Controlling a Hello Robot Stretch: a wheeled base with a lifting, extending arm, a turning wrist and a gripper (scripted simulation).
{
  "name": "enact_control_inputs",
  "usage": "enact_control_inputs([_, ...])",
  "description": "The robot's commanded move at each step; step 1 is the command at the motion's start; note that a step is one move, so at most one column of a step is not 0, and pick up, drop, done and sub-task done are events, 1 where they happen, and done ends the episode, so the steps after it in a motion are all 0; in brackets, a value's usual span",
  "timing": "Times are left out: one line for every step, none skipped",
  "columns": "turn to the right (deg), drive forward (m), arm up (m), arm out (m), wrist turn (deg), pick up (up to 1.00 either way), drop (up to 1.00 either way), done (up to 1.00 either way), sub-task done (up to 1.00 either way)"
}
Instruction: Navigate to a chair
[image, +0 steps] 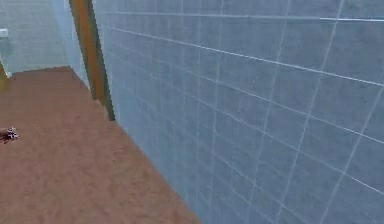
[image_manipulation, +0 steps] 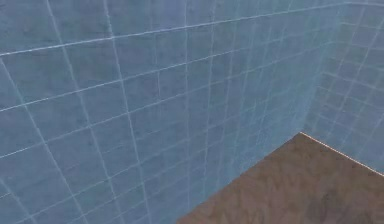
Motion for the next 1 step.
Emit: enact_control_inputs([0.0, 0.2, 0.0, 0.0, 0.0, 0.0, 0.0, 0.0, 0.0])
